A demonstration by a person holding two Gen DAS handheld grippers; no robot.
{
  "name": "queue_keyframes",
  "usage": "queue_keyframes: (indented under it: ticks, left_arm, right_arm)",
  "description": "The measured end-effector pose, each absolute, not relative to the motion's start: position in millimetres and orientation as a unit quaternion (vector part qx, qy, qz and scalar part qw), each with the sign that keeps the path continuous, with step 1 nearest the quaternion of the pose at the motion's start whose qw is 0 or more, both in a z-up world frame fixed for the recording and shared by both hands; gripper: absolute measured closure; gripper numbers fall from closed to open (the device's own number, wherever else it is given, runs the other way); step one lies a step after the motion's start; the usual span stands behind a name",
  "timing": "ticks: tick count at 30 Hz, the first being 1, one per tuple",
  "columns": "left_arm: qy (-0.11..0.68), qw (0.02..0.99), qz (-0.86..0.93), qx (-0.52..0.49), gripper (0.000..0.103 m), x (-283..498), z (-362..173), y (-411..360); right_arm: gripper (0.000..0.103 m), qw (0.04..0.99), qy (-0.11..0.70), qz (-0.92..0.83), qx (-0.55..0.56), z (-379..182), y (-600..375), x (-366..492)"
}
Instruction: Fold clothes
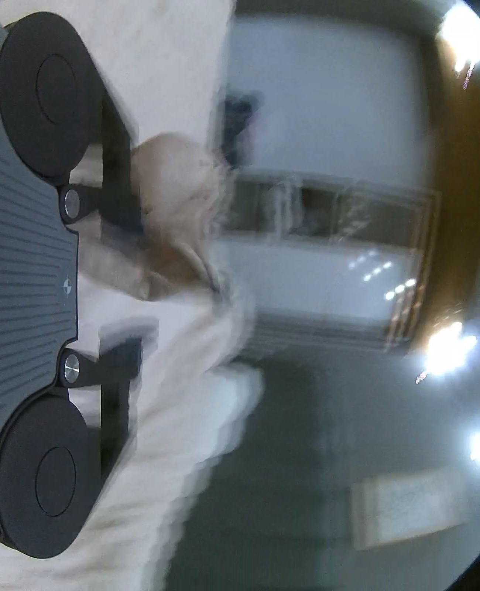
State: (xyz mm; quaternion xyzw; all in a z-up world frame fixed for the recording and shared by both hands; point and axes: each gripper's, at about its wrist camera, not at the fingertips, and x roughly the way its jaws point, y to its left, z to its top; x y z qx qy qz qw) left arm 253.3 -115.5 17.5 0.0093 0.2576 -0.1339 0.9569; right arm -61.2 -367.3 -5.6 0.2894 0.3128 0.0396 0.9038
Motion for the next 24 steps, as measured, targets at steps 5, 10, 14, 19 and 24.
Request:
queue_keyframes:
  ticks: [5,10,14,19,24]
  left_arm:
    - [0.354,0.921,-0.162,0.004,0.056,222.8,-44.3,-131.1]
    - [0.336,0.93,-0.151,-0.012,0.03,152.5,-9.0,-72.8]
    - [0.334,0.94,-0.062,-0.033,0.022,72.0,17.6,13.1]
    - [0.397,0.906,0.067,-0.13,0.022,-18.5,4.3,138.4]
    - [0.433,0.867,0.079,-0.231,0.022,-77.2,-22.1,193.3]
  right_arm:
    - [0.039,0.901,0.306,0.047,0.303,-6.9,-372.0,-62.9]
    - [0.039,0.899,0.302,0.053,0.312,-8.2,-375.2,-62.3]
    - [0.039,0.899,0.304,0.055,0.309,-7.7,-373.7,-59.3]
    - [0.039,0.9,0.31,0.053,0.303,-8.1,-370.3,-59.9]
    - [0.039,0.893,0.321,0.041,0.314,-9.9,-375.5,-60.1]
